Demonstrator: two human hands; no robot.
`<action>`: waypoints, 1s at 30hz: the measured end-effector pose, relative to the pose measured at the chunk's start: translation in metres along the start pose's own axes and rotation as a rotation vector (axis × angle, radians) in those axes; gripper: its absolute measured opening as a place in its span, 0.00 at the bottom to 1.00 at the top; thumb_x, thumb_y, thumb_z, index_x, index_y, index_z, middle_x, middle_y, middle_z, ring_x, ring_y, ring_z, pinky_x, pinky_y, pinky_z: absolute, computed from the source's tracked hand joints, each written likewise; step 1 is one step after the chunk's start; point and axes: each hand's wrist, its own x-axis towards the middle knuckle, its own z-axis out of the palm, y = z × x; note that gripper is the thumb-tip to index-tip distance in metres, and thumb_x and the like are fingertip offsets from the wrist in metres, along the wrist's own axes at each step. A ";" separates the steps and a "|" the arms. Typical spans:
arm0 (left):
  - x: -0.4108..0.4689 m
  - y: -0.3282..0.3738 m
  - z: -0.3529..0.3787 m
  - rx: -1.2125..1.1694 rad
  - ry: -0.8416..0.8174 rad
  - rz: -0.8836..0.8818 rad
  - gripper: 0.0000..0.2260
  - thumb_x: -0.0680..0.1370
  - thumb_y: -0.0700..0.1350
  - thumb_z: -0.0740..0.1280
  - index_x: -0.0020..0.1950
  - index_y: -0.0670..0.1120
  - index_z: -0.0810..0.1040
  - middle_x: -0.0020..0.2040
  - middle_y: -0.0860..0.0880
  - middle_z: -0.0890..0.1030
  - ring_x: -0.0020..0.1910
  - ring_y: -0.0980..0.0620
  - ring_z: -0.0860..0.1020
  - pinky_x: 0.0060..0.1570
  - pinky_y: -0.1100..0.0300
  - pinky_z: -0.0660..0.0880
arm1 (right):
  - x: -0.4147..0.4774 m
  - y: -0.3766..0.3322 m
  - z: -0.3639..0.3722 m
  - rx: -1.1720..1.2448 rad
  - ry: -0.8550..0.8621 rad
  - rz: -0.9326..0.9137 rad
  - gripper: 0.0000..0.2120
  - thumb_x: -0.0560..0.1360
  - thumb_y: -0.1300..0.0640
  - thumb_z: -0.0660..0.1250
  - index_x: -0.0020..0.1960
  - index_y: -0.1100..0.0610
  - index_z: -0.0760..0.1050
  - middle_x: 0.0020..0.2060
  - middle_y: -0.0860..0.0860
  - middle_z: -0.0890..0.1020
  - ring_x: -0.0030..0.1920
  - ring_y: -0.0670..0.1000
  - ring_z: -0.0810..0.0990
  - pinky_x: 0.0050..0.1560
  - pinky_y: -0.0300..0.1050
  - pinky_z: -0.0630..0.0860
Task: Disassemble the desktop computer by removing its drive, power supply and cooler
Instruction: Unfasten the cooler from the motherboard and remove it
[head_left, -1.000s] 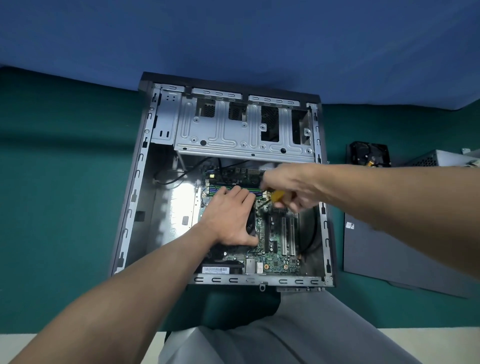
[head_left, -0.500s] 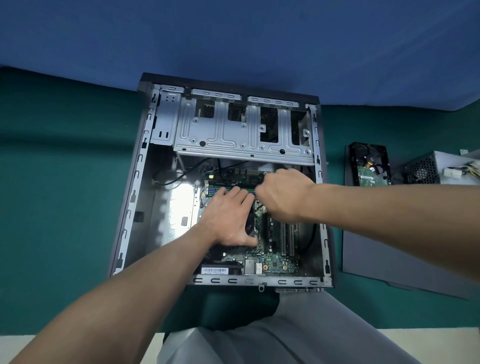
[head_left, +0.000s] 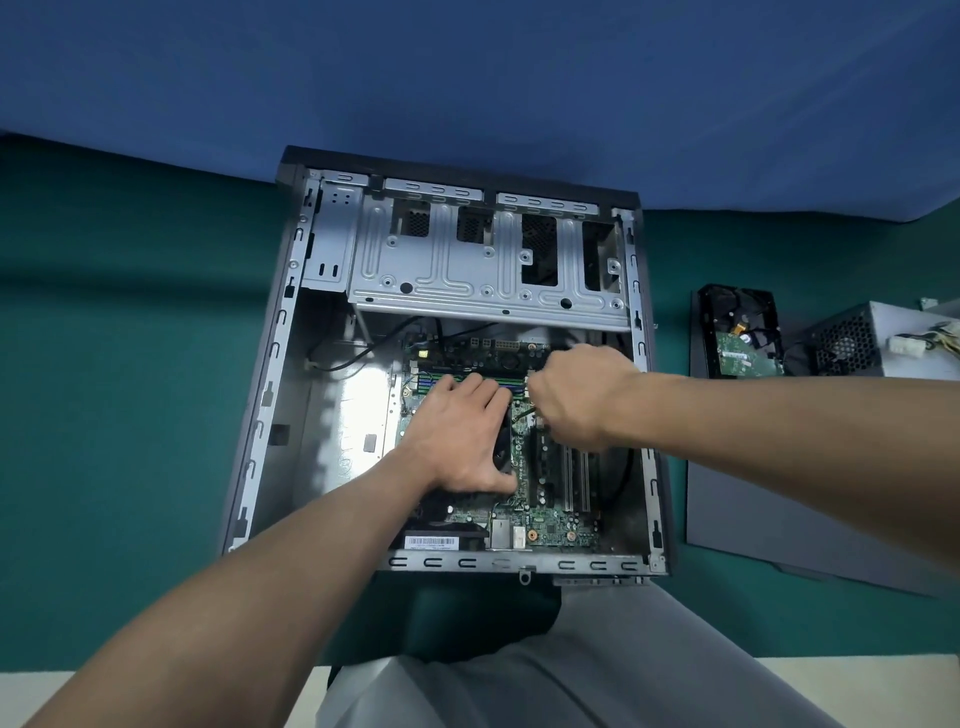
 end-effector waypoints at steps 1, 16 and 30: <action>0.000 0.000 0.000 0.001 -0.003 -0.001 0.40 0.62 0.75 0.56 0.58 0.44 0.70 0.52 0.47 0.75 0.51 0.47 0.70 0.54 0.49 0.67 | -0.002 -0.002 0.002 -0.198 0.056 -0.135 0.17 0.79 0.58 0.57 0.33 0.56 0.59 0.31 0.52 0.72 0.35 0.55 0.75 0.34 0.47 0.72; -0.001 0.000 -0.004 0.008 -0.020 0.008 0.40 0.63 0.75 0.55 0.61 0.45 0.68 0.56 0.47 0.74 0.54 0.48 0.70 0.56 0.51 0.67 | 0.009 -0.001 -0.004 1.338 -0.324 0.665 0.07 0.80 0.62 0.55 0.47 0.61 0.72 0.30 0.51 0.73 0.24 0.44 0.63 0.20 0.34 0.61; -0.001 0.001 -0.002 0.002 -0.032 -0.014 0.41 0.62 0.74 0.56 0.61 0.45 0.71 0.56 0.47 0.75 0.55 0.48 0.70 0.57 0.48 0.67 | -0.009 -0.017 0.000 0.111 0.189 -0.109 0.11 0.77 0.61 0.62 0.38 0.57 0.63 0.31 0.52 0.65 0.34 0.54 0.71 0.34 0.44 0.67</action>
